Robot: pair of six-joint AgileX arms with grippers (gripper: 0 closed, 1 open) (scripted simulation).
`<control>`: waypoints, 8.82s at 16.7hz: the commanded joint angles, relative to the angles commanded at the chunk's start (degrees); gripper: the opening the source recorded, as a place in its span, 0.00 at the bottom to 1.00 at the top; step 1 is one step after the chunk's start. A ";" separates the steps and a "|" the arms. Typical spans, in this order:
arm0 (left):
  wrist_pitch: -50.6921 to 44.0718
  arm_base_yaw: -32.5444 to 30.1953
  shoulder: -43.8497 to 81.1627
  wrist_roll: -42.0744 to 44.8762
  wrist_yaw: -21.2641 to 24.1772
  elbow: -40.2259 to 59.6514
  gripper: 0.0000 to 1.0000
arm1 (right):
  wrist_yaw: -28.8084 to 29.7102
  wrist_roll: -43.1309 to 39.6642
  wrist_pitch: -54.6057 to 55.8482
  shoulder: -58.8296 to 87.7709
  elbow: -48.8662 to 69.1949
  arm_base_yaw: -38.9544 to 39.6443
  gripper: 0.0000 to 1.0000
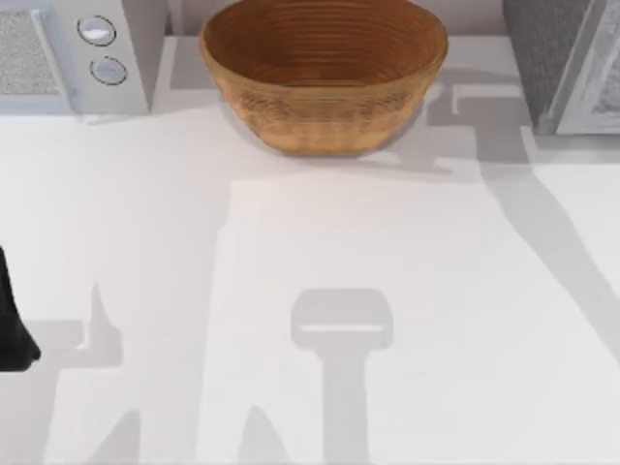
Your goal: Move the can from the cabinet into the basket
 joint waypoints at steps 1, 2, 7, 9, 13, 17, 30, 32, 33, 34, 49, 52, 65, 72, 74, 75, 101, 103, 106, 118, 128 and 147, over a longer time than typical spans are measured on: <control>0.00 0.00 0.00 0.00 0.00 0.00 1.00 | -0.14 0.02 -0.07 -0.24 -0.24 -0.21 1.00; 0.00 0.00 0.00 0.00 0.00 0.00 1.00 | -0.25 0.02 -0.04 -0.03 -0.03 -0.30 1.00; 0.00 0.00 0.00 0.00 0.00 0.00 1.00 | -3.13 0.03 0.65 8.47 7.64 -3.26 1.00; 0.00 0.00 0.00 0.00 0.00 0.00 1.00 | -4.27 0.03 0.95 11.13 10.19 -4.44 1.00; 0.00 0.00 0.00 0.00 0.00 0.00 1.00 | -4.47 0.03 1.01 11.56 10.61 -4.66 1.00; 0.00 0.00 0.00 0.00 0.00 0.00 1.00 | -4.47 0.03 1.01 11.56 10.61 -4.66 0.70; 0.00 0.00 0.00 0.00 0.00 0.00 1.00 | -4.47 0.03 1.01 11.56 10.61 -4.66 0.00; 0.00 0.00 0.00 0.00 0.00 0.00 1.00 | -4.47 0.03 1.01 11.56 10.61 -4.66 0.00; 0.00 0.00 0.00 0.00 0.00 0.00 1.00 | -4.47 0.03 1.01 11.56 10.61 -4.66 0.00; 0.00 0.00 0.00 0.00 0.00 0.00 1.00 | -4.47 0.03 1.01 11.56 10.61 -4.66 0.00; 0.00 0.00 0.00 0.00 0.00 0.00 1.00 | 18.33 0.02 -22.62 -6.46 15.92 18.49 0.00; 0.00 0.00 0.00 0.00 0.00 0.00 1.00 | 18.24 0.11 -22.50 -6.33 15.47 18.24 0.00; 0.00 0.00 0.00 0.00 0.00 0.00 1.00 | -9.08 -0.12 -6.89 -36.26 -37.96 0.93 0.00; 0.00 0.00 0.00 0.00 0.00 0.00 1.00 | -21.76 -1.07 10.83 -63.96 -78.53 -13.56 0.00; 0.00 0.00 0.00 0.00 0.00 0.00 1.00 | -22.71 -0.97 14.42 -69.69 -87.14 -17.74 0.00; 0.00 0.00 0.00 0.00 0.00 0.00 1.00 | -22.98 -0.92 15.96 -72.11 -90.92 -19.55 0.00; 0.00 0.00 0.00 0.00 0.00 0.00 1.00 | -4.14 0.06 36.40 -16.39 -51.19 -3.65 0.00; 0.00 0.00 0.00 0.00 0.00 0.00 1.00 | -0.30 0.15 39.29 -3.40 -41.56 0.04 0.00; 0.00 0.00 0.00 0.00 0.00 0.00 1.00 | 5.07 0.27 43.34 15.06 -28.03 5.23 0.00; 0.00 0.00 0.00 0.00 0.00 0.00 1.00 | 15.08 0.37 51.00 49.02 -2.87 14.93 0.00; 0.00 0.00 0.00 0.00 0.00 0.00 1.00 | 13.61 0.29 50.01 53.81 3.03 13.37 0.00; 0.00 0.00 0.00 0.00 0.00 0.00 1.00 | 13.55 0.29 49.98 53.88 3.09 13.33 1.00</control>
